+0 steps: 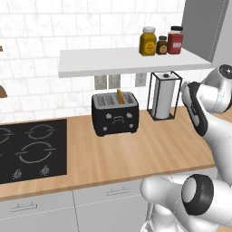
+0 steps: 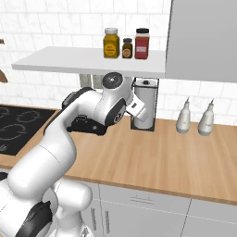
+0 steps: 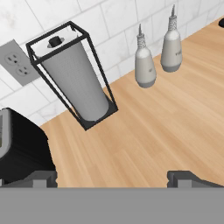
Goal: Start the toaster. Once the lever pops up, take the bread to the plate on the dining counter.
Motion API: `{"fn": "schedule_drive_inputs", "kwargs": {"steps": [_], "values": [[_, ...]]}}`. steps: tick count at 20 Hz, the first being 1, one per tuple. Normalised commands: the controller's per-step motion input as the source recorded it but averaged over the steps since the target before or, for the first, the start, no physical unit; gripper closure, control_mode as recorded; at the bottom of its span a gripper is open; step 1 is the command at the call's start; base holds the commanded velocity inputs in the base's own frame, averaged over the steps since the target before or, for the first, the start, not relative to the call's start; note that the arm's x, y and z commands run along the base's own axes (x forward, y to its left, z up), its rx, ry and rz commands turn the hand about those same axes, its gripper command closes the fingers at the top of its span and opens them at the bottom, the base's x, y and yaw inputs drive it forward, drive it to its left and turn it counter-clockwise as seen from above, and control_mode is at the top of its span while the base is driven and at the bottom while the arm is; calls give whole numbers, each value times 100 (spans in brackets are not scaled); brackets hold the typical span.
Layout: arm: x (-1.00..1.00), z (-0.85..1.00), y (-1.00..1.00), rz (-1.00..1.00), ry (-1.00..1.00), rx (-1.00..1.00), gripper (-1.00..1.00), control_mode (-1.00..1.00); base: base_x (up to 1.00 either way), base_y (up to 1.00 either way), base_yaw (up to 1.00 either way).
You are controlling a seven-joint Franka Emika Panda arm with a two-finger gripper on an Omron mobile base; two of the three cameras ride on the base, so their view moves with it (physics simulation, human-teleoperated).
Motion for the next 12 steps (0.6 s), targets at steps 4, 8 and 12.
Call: {"fn": "schedule_drive_inputs", "kwargs": {"steps": [4,8,12], "values": [[0,0,0,0,0,0,-100,-100,0,0,0],[0,0,0,0,0,0,-100,-100,0,0,0],[0,0,0,0,0,0,-100,-100,0,0,0]]}}
